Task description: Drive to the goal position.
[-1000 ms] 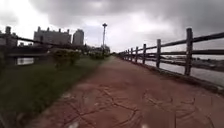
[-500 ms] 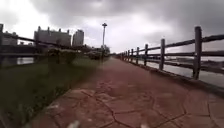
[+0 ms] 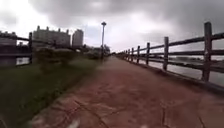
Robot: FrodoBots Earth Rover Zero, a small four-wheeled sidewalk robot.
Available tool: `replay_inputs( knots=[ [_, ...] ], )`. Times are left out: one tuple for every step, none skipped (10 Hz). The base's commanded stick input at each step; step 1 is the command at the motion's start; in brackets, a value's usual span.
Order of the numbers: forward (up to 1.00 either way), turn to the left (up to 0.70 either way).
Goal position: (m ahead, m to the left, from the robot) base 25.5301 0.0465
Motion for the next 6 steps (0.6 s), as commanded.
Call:
replay_inputs(
  knots=[
    [0.7,0.0],
    [0.7,0.0],
    [0.7,0.0],
    [0.7,0.0],
    [0.7,0.0],
    [0.7,0.0]
  ],
)
